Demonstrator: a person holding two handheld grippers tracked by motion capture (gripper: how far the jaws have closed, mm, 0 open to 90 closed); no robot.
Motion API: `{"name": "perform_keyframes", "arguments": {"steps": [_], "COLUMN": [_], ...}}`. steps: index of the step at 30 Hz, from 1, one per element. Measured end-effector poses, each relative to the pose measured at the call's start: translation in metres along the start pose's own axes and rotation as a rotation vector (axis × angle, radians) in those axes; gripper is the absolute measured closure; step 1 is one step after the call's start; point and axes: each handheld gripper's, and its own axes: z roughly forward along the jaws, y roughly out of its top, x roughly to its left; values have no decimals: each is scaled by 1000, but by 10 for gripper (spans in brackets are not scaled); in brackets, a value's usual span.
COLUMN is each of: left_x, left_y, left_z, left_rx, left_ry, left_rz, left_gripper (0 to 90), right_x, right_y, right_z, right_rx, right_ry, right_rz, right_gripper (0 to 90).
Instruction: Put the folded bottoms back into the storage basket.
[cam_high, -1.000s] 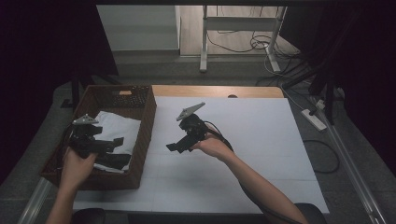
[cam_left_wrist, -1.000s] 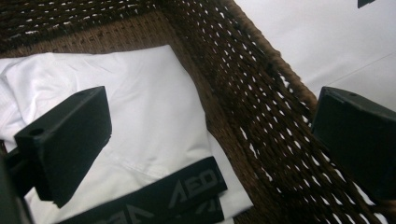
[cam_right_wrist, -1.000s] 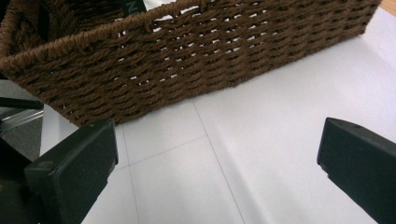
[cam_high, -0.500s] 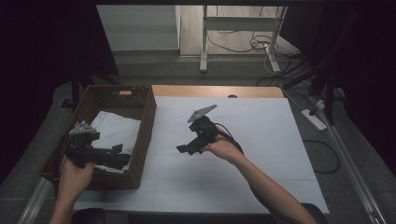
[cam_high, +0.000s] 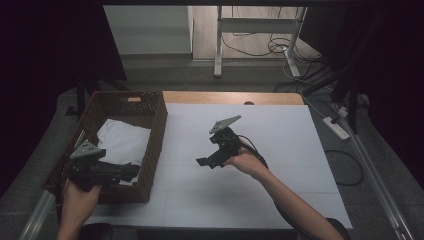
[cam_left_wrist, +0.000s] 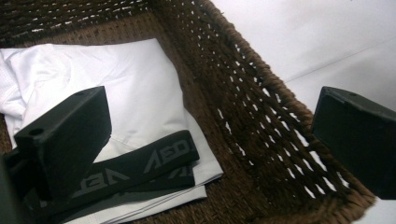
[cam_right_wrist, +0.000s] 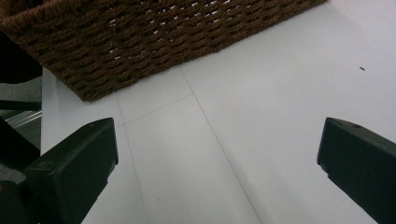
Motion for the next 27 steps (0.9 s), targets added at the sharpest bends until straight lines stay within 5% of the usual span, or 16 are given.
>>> {"name": "perform_keyframes", "arguments": {"steps": [27], "left_x": [-21], "left_y": [-24], "left_z": [-17], "left_rx": [-34], "left_ry": [-8], "left_rz": [-3], "left_gripper": [0], "right_x": [-2], "right_y": [-31], "right_z": [-19], "right_rx": [12], "right_ry": [-28], "right_rz": [34], "right_gripper": [0]}}
